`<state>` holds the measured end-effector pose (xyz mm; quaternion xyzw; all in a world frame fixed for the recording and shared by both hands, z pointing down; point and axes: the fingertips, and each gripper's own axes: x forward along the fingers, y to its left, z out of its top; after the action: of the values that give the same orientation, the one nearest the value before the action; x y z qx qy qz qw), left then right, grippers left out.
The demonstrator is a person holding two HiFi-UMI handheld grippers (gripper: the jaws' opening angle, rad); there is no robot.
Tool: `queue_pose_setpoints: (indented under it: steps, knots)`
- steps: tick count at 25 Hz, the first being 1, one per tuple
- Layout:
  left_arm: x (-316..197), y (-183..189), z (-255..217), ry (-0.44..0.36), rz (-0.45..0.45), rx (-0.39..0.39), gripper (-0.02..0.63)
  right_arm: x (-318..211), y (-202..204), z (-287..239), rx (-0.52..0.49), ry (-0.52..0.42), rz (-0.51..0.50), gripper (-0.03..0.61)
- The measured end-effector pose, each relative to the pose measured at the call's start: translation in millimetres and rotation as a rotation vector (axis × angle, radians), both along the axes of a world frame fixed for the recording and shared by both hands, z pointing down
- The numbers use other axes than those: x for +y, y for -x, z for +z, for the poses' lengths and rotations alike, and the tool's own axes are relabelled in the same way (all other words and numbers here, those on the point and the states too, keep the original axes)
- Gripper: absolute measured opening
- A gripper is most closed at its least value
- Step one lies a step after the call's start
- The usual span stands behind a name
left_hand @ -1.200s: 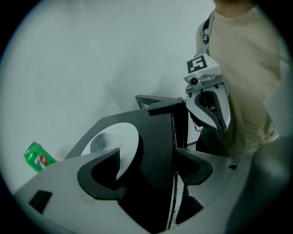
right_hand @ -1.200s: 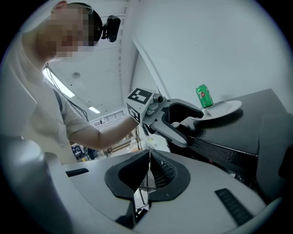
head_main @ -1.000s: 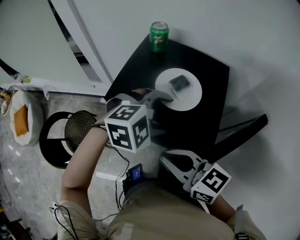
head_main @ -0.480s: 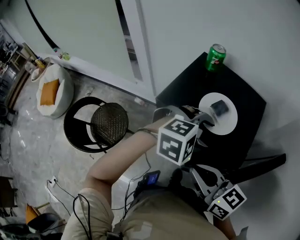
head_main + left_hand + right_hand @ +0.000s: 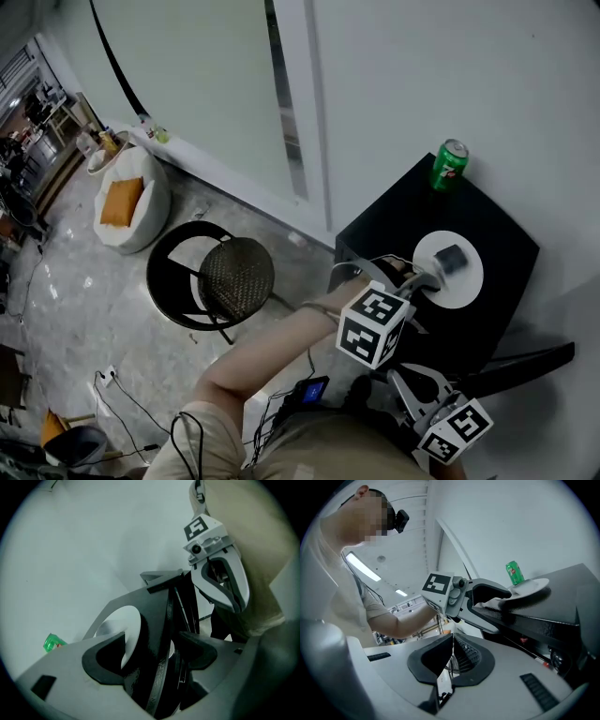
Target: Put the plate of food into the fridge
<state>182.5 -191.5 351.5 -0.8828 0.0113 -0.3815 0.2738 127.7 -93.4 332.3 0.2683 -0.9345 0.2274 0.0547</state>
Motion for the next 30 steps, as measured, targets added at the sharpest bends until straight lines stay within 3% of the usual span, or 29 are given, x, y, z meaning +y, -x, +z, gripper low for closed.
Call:
queue_pose_setpoints:
  steps: [7, 12, 21, 23, 30]
  knots:
    - [3, -4, 6, 0.0, -0.001, 0.012, 0.345, -3, -8, 5, 0.011, -0.01, 0.004, 0.021]
    - [8, 18, -3, 0.015, -0.037, 0.022, 0.339, -8, 2, -3, -0.001, -0.025, -0.01, 0.021]
    - [5, 20, -15, -0.007, -0.095, 0.095, 0.184, -15, -12, 6, 0.035, 0.036, 0.078, 0.021]
    - [1, 20, -18, -0.017, -0.126, 0.122, 0.121, -19, -14, 6, 0.051, 0.028, 0.09, 0.021]
    - [1, 14, -19, -0.009, -0.144, 0.177, 0.106, -30, -29, 4, 0.035, 0.044, 0.153, 0.021]
